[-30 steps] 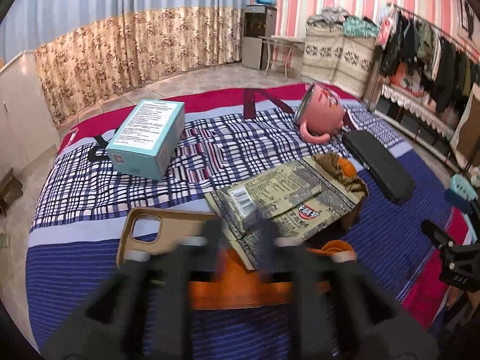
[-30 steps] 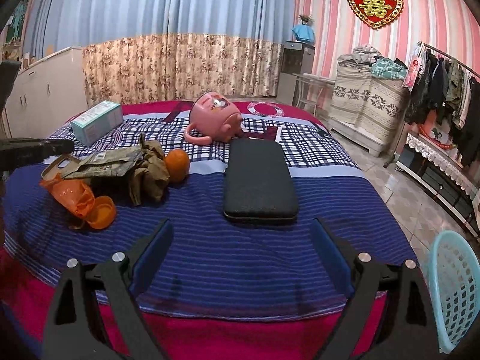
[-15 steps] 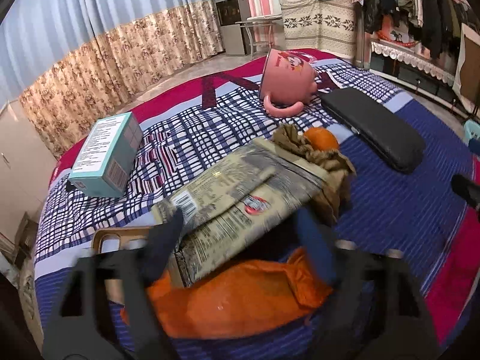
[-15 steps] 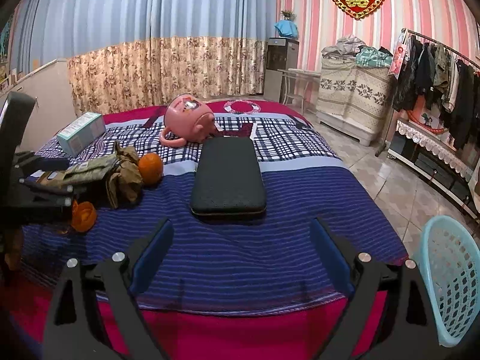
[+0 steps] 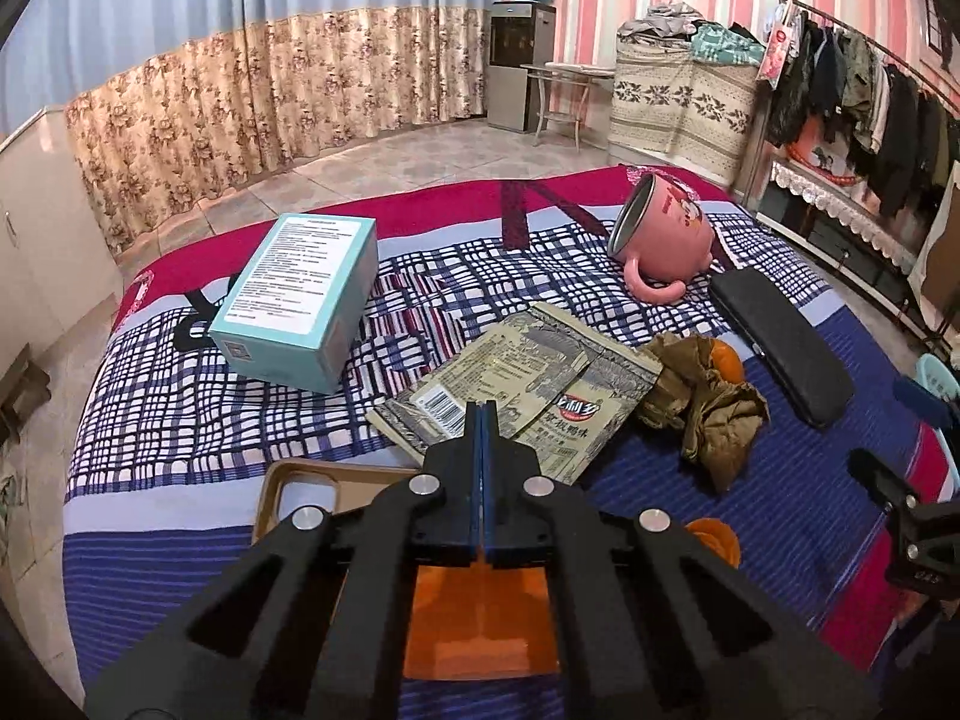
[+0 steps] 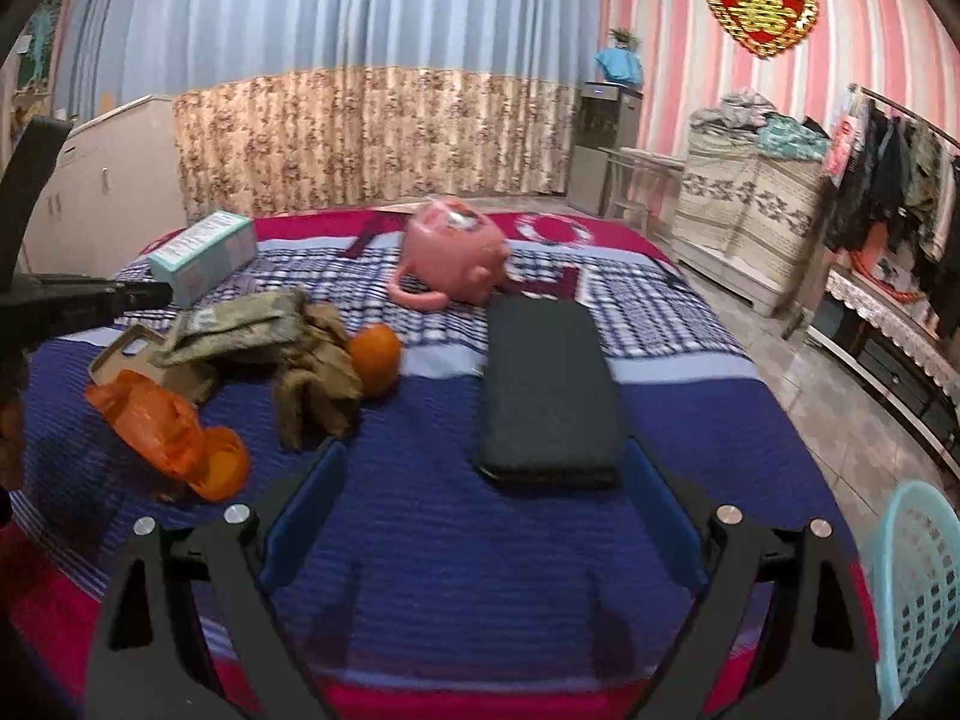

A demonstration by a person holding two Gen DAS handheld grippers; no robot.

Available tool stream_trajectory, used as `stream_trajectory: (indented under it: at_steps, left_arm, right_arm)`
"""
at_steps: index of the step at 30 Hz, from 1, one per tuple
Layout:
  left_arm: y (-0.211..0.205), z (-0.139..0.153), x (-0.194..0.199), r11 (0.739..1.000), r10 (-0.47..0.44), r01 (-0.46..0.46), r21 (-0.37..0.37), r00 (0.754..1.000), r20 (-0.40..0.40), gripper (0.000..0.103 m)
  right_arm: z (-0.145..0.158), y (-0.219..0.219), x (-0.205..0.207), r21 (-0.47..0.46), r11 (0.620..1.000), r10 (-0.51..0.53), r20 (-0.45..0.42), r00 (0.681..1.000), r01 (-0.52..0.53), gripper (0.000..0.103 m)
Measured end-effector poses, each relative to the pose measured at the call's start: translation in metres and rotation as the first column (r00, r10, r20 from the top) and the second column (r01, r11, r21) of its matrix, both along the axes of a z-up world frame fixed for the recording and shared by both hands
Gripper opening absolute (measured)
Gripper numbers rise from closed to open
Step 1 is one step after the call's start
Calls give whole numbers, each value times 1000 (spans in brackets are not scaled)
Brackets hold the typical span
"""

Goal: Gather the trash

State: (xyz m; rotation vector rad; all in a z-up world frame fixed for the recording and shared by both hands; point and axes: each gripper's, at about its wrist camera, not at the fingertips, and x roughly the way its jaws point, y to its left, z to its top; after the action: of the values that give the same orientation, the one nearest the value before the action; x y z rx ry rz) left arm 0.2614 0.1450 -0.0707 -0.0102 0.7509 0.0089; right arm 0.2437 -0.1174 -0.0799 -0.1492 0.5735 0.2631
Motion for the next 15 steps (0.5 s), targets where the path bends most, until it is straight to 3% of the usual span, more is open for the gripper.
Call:
stream_trajectory:
  at_steps: [4,7,9,10,11,12,14,15]
  left_arm:
    - [7,-2,-1,1000,14,-14,10,1000,1,1]
    - [19,-2,-2,999,33,-33,4,999,3,23]
    - [26,-2,-5,999,44,-44,9,999,10,47]
    - [29,-2,-7,999,46,-46,12,999,11,50]
    - [30,-3,-7,999,47,-47,14,999,10,55]
    - [31,-4,-8,999,46,-46,23,999,5,60]
    - [29,-7,-8,998,41,-41,37,999,0,68]
    - [26,-9,-8,999,34,-33,41,999,-4,72]
  right_arm:
    - [0,22,9,18,999,40,-14,999,-40,90]
    - [-5,45,19,9,997,78,-38,996,-78,90]
    - [-10,62,28,-2,995,104,-64,993,-104,89]
    - [-12,67,31,-11,994,107,-72,992,-108,88]
    - [-16,74,36,-14,993,115,-90,989,-117,78]
    - [-18,76,39,-12,992,125,-104,987,-127,60]
    - [-23,81,45,-3,988,155,-145,977,-157,46]
    - [-22,80,44,10,986,168,-144,975,-169,45]
